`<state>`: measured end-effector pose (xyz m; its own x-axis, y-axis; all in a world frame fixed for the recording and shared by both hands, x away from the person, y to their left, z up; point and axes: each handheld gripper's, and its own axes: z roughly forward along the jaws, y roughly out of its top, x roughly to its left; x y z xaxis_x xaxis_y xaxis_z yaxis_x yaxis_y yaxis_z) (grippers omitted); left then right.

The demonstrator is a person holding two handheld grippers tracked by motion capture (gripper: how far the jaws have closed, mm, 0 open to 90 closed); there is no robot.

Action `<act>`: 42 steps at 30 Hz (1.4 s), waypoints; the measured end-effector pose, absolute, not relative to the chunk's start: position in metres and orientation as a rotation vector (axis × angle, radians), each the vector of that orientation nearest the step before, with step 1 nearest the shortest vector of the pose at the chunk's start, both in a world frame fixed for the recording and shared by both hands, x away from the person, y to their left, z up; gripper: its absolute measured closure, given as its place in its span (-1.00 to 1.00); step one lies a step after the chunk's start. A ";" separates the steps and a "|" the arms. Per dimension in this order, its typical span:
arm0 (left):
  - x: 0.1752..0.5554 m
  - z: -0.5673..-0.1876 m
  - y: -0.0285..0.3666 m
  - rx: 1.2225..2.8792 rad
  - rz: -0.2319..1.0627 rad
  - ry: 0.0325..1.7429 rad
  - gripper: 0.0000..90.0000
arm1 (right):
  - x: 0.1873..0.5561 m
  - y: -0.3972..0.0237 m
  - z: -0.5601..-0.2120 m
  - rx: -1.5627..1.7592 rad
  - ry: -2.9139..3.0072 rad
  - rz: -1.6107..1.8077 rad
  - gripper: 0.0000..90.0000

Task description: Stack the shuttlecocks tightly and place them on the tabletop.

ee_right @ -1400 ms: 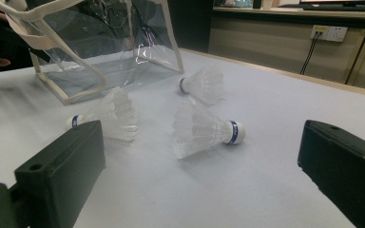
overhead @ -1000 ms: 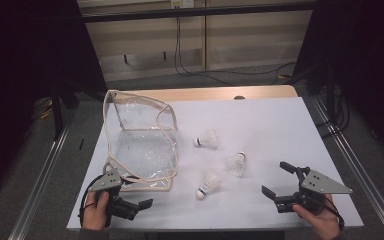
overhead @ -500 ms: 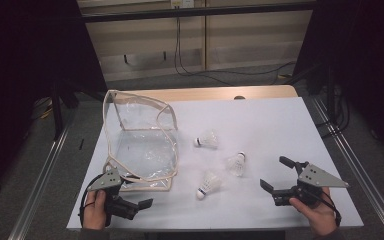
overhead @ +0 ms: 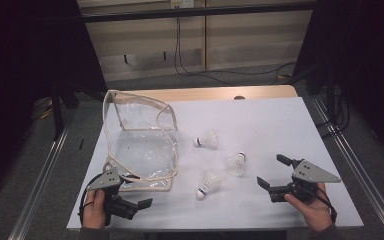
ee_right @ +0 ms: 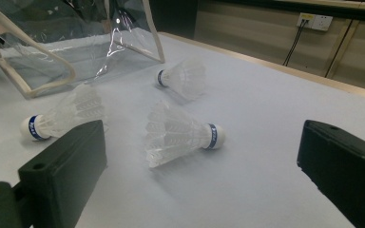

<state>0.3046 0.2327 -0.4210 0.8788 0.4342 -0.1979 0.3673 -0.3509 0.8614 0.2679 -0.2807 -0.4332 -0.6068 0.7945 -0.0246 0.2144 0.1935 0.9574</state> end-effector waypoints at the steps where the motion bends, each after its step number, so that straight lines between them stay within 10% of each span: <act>1: 0.304 -0.421 0.233 1.965 0.076 0.586 -0.93 | 0.269 -0.279 -0.433 0.940 1.946 1.421 -0.94; 42: 0.305 -0.420 0.231 1.965 0.070 0.572 -0.93 | 0.313 -0.245 -0.437 0.995 2.035 1.316 -0.90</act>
<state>0.3051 0.2313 -0.4205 0.8844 0.4214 -0.2008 0.3610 -0.3448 0.8665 0.3129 -0.2446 -0.4371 -0.5977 0.8011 -0.0311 0.3001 0.2595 0.9179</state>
